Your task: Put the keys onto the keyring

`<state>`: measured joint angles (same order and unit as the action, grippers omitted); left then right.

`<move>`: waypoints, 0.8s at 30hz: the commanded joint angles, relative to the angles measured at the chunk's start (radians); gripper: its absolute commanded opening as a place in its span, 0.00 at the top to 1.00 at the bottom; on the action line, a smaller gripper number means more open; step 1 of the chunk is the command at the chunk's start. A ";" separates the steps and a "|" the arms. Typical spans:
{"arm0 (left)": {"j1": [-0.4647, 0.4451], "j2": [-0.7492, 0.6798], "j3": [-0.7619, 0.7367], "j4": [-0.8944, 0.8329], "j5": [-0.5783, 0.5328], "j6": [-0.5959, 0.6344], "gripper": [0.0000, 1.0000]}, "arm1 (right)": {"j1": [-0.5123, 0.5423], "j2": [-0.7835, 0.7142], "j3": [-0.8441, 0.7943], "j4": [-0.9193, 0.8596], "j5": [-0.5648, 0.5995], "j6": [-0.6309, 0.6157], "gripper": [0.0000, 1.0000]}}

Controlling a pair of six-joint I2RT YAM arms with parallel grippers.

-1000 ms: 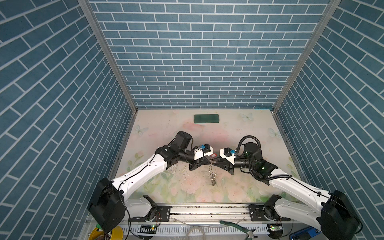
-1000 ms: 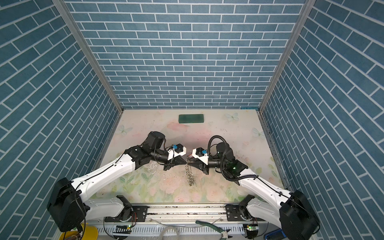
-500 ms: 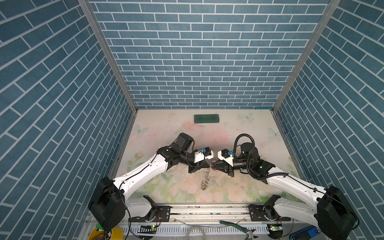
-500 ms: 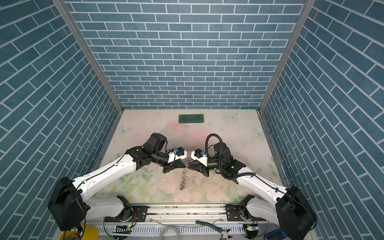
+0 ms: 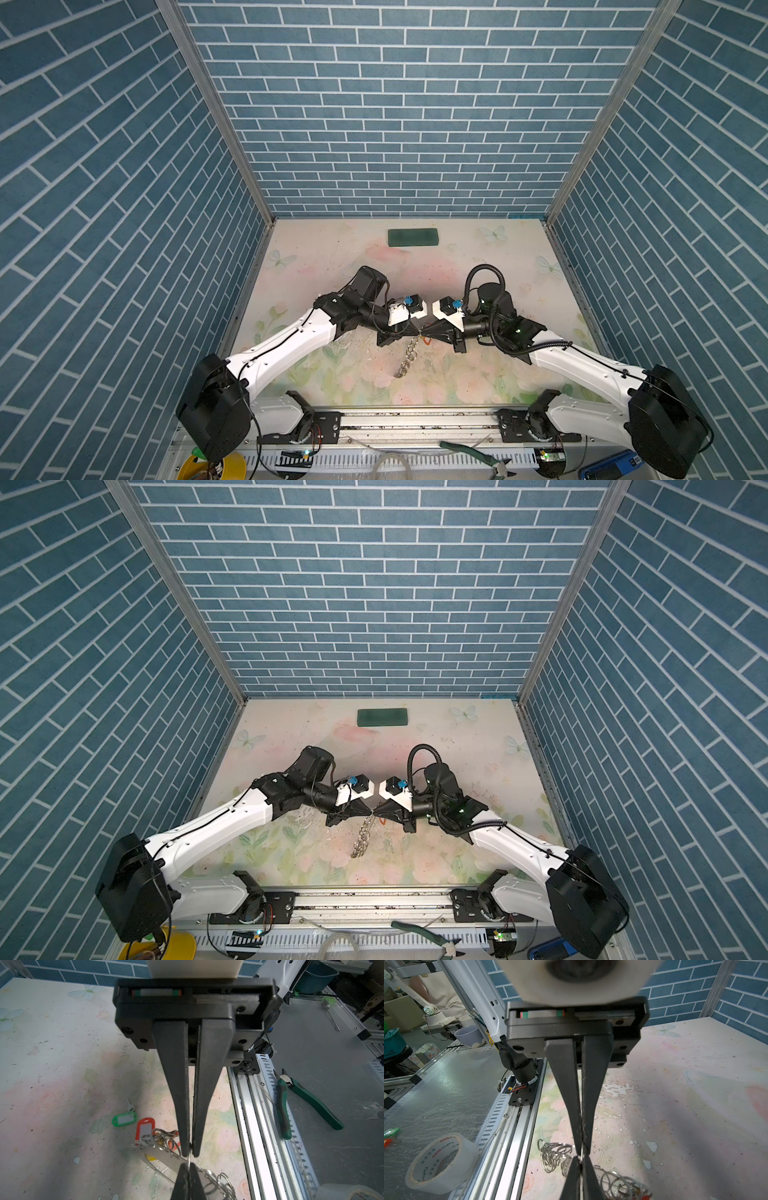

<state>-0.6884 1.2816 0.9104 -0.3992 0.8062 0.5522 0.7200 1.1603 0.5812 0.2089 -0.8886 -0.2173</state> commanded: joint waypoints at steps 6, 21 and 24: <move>0.000 -0.073 -0.042 0.070 -0.007 -0.018 0.92 | 0.003 0.002 0.053 0.002 0.039 0.041 1.00; 0.077 -0.134 -0.205 0.375 0.064 -0.150 0.68 | -0.069 0.030 -0.145 0.608 -0.099 0.325 1.00; 0.081 -0.128 -0.209 0.415 0.073 -0.171 0.68 | -0.068 0.067 -0.164 0.717 -0.111 0.359 1.00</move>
<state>-0.6170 1.1450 0.7155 -0.0528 0.8448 0.4141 0.6518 1.2072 0.4442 0.7181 -0.9497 0.0772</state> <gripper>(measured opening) 0.325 0.041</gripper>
